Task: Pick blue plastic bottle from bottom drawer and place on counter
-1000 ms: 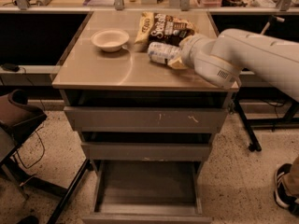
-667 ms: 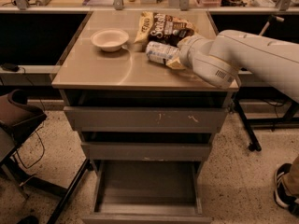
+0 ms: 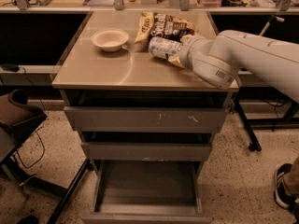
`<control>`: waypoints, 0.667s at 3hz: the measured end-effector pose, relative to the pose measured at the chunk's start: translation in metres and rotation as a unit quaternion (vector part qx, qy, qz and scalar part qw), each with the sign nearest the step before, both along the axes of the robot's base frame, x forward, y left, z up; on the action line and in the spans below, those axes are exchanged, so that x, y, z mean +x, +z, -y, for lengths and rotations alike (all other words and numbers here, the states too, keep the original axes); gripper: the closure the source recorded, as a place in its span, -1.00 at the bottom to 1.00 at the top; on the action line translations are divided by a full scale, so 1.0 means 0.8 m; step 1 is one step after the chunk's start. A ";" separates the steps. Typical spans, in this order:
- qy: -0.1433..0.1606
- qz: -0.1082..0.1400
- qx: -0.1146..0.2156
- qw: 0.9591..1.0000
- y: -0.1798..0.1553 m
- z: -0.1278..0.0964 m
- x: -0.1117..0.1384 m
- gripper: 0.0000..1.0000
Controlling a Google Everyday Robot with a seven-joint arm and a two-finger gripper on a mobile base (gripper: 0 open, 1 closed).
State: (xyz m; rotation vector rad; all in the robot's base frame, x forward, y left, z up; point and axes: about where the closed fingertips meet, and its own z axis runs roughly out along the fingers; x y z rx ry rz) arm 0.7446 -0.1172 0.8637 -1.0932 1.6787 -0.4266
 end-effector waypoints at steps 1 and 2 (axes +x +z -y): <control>0.000 0.000 0.000 1.000 0.000 0.000 0.000 -0.77; 0.000 0.000 0.000 1.000 0.000 0.000 0.000 -1.00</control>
Offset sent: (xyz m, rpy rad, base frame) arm 0.0000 0.0000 0.0000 0.0000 0.0000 0.0000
